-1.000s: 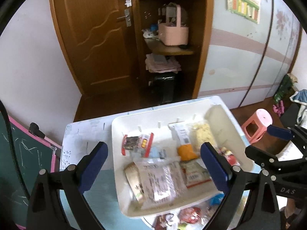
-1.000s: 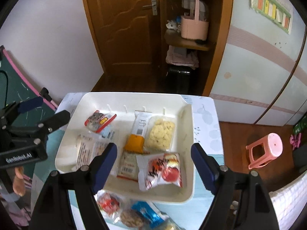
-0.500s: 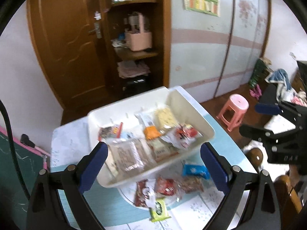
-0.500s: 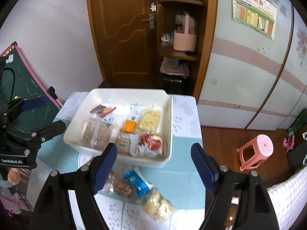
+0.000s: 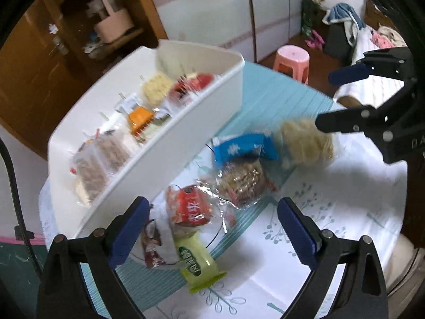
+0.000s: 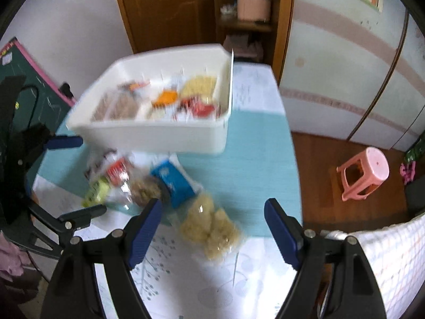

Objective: Organize snacks
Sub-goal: 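Withdraw both tools from the basket toward the remaining snacks, then grasp the second puffs bag with right tool while left tool grasps the red-printed peanut bag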

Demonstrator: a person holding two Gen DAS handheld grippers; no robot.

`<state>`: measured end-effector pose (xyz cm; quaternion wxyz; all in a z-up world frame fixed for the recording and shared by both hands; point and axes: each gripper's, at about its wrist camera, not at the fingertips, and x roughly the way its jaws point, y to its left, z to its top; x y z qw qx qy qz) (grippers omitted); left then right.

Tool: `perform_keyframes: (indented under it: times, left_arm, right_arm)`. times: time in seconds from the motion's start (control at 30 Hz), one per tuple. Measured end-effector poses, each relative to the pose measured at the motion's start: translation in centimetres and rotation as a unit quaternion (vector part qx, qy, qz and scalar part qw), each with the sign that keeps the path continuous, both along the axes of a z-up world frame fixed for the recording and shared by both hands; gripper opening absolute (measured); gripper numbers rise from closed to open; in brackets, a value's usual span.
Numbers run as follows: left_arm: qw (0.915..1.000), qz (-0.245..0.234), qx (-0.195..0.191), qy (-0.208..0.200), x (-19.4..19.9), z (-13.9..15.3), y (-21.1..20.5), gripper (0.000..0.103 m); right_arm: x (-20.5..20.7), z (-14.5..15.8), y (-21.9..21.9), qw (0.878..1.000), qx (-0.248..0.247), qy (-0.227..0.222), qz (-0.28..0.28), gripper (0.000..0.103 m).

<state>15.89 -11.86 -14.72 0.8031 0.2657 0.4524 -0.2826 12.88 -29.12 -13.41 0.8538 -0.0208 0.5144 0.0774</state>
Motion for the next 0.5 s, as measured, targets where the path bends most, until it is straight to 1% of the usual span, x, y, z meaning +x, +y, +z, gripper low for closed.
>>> perform_keyframes:
  times: [0.07, 0.2, 0.33, 0.5]
  left_arm:
    - [0.9999, -0.001, 0.000, 0.012, 0.5, -0.9, -0.1, 0.097]
    - [0.9996, 0.001, -0.001, 0.027, 1.4, -2.2, -0.3, 0.097]
    - [0.9994, 0.000, -0.003, 0.033, 2.0, -2.9, -0.6, 0.097]
    - [0.9993, -0.004, 0.000, 0.036, 2.7, -3.9, -1.3, 0.097]
  right_arm:
    - [0.0, -1.5, -0.2, 1.000, 0.003, 0.015, 0.000, 0.080]
    - [-0.1, -3.3, -0.4, 0.999, 0.009, 0.031, 0.003, 0.080]
    - [-0.1, -4.1, -0.3, 0.999, 0.018, 0.038, 0.018, 0.080]
    - [0.4, -5.4, 0.3, 0.999, 0.004, 0.042, 0.031, 0.080]
